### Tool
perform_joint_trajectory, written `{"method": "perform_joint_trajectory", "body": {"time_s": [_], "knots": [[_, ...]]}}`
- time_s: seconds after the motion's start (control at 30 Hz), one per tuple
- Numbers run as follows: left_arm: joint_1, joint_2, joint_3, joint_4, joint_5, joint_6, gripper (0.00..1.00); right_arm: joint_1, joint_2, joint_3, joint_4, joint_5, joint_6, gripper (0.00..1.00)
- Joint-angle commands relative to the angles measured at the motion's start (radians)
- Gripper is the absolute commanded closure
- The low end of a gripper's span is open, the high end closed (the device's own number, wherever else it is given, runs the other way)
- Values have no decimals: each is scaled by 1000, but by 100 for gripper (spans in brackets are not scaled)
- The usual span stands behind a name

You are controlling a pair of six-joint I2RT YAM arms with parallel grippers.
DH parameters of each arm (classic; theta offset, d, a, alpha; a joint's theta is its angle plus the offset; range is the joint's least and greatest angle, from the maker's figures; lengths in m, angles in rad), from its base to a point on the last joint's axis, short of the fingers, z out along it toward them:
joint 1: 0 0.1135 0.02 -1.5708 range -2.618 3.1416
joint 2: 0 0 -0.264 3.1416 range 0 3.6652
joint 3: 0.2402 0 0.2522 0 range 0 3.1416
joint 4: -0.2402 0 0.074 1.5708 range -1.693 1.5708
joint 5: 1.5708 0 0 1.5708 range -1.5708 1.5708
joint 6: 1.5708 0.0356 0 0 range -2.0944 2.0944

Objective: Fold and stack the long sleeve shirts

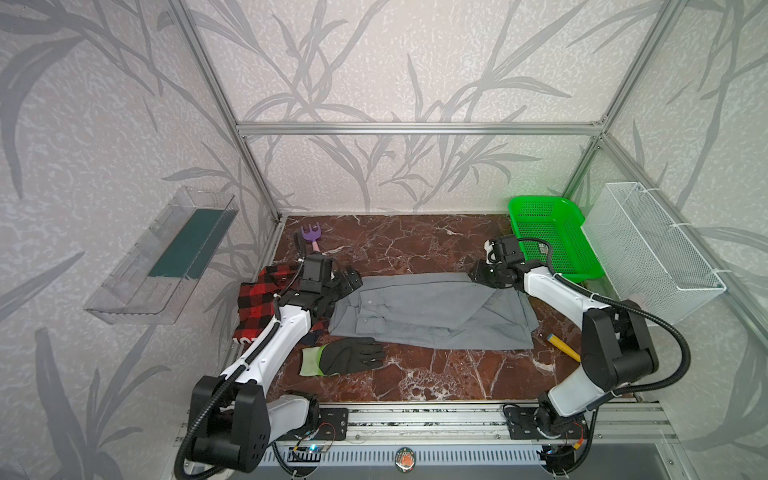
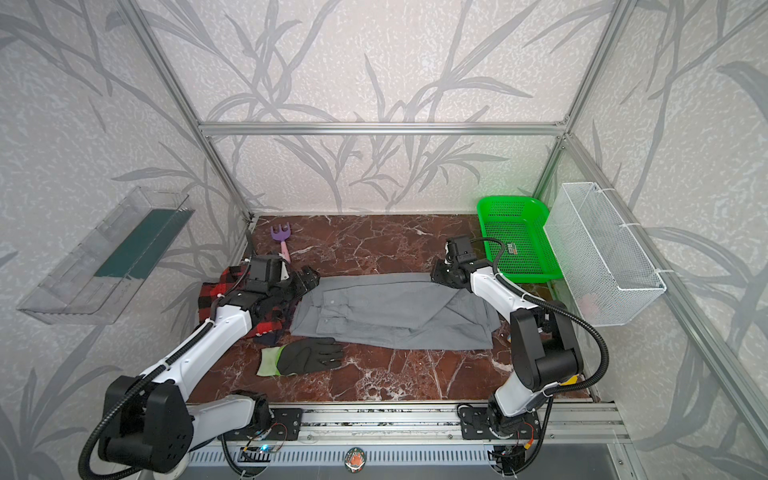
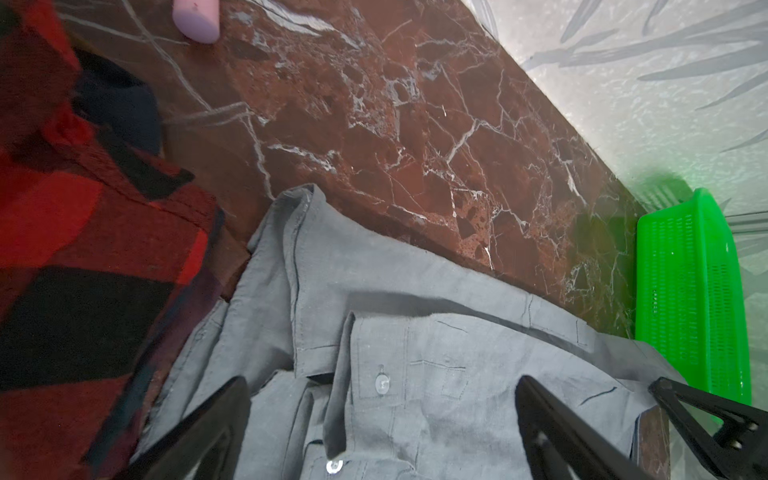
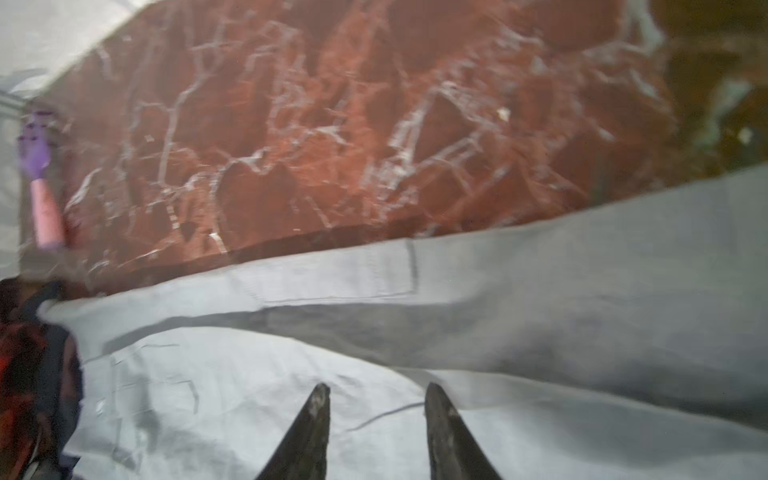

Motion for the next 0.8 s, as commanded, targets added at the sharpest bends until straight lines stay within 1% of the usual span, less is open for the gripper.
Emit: {"method": "perform_joint_trajectory", "body": {"time_s": [0.0,0.13,0.23,0.3,0.4,0.47,0.6,0.7,0.77], "knots": [[-18,21,33,-55,-32,4,1,-27,39,-12,48,42,47,61],[-33,41,28,-75,-75,-11,1,-56,116,-31,86,28,72,60],[-45,60,41,-115,-134,-36,1,-58,169,4,56,-1,63,60],[-48,80,60,-145,-145,-38,1,-59,172,25,22,0,52,59],[-53,107,95,-193,-149,-33,1,-57,79,54,-50,29,24,59],[-56,125,113,-214,-156,-38,1,-46,-59,59,-72,49,16,57],[-56,160,151,-252,-158,-57,1,9,-230,67,-166,90,-16,53],[-59,195,196,-335,-180,-63,1,34,-323,-29,-191,62,23,51],[-61,219,214,-374,-176,-68,1,64,-370,-105,-202,76,47,48]]}}
